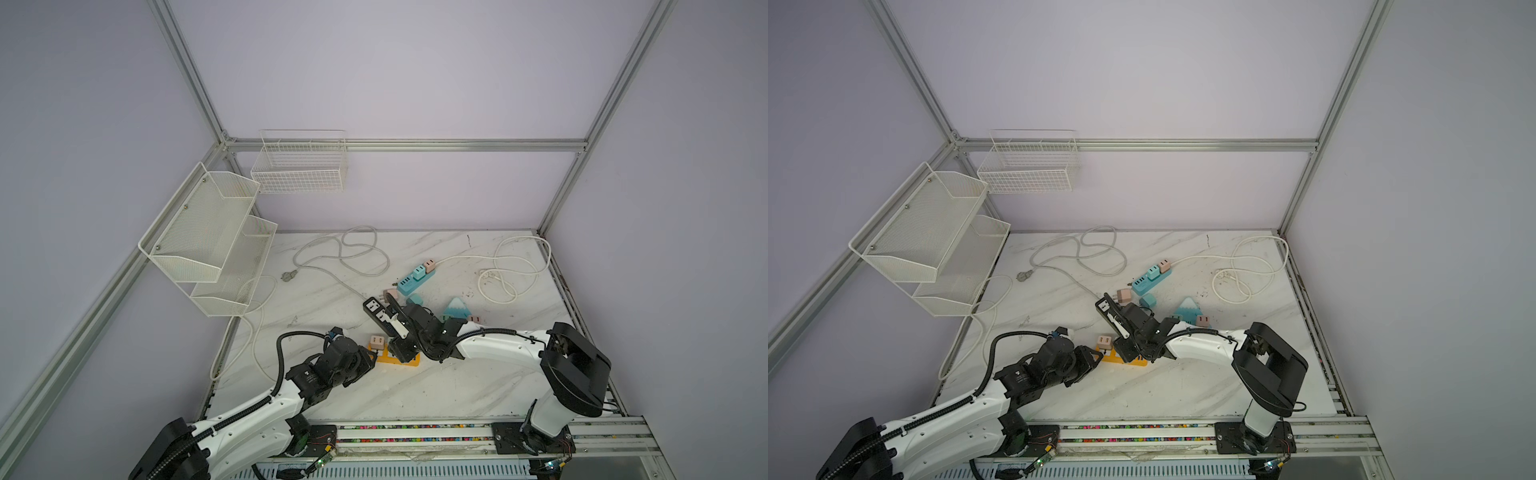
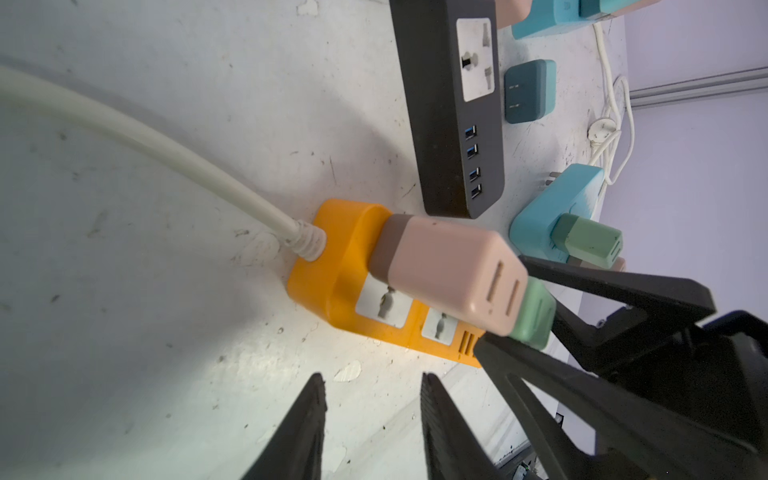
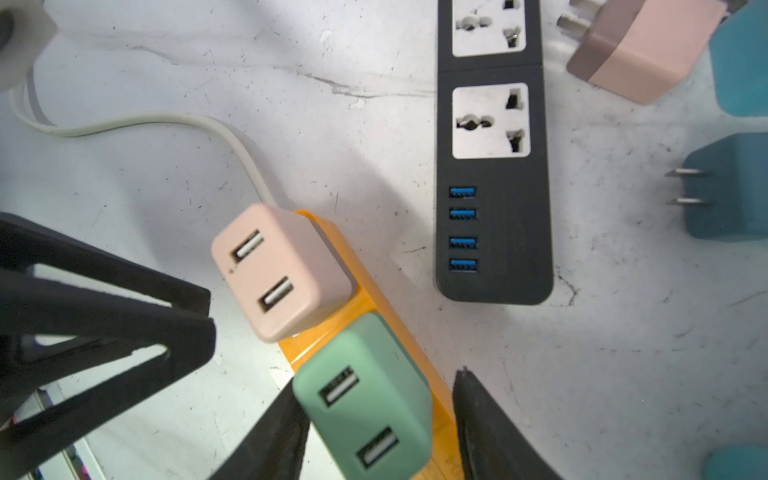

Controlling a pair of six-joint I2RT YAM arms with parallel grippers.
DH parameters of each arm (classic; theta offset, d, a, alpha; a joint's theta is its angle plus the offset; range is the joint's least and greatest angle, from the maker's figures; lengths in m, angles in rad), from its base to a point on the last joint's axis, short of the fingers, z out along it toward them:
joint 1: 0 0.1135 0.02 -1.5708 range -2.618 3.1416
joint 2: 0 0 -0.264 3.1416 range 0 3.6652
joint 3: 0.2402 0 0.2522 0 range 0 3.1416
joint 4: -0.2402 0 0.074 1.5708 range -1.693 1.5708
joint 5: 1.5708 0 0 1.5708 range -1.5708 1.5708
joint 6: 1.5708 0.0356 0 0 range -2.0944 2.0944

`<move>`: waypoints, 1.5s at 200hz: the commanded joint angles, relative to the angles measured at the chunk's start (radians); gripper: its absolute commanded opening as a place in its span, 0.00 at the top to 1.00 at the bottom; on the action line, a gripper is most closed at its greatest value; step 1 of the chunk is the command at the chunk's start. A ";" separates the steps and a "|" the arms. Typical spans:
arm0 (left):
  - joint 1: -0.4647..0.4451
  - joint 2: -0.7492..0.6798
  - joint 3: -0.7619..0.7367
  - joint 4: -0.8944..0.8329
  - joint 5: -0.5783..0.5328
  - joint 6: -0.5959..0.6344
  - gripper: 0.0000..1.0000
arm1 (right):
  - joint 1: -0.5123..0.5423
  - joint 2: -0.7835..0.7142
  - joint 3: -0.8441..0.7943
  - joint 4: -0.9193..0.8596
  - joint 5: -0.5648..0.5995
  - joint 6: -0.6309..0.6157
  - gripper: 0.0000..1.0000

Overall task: Pull the plug off the socket
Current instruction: 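Grip the mint-green adapter with the right gripper while the left clamps the yellow strip, then pull the mint-green adapter up with the right gripper while the left holds the strip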

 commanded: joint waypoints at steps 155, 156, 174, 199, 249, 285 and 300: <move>-0.005 0.115 -0.038 0.118 0.035 -0.008 0.57 | 0.090 0.071 0.007 -0.006 0.068 0.074 0.56; -0.005 0.115 -0.037 0.118 0.035 -0.008 0.57 | 0.090 0.071 0.007 -0.006 0.069 0.073 0.56; -0.005 0.127 -0.040 0.131 0.027 -0.010 0.57 | 0.090 0.078 0.010 -0.011 0.069 0.058 0.56; -0.005 0.156 -0.038 0.169 0.043 -0.009 0.57 | 0.090 0.092 0.019 -0.014 0.063 0.049 0.56; -0.006 0.204 -0.035 0.176 0.049 0.005 0.59 | 0.091 0.108 0.033 -0.017 0.071 0.027 0.56; -0.006 0.241 -0.037 0.118 0.030 0.003 0.60 | 0.091 0.130 0.048 -0.024 0.074 0.007 0.57; -0.006 0.252 -0.038 0.109 0.028 0.005 0.61 | 0.091 0.138 0.049 -0.022 0.072 0.004 0.59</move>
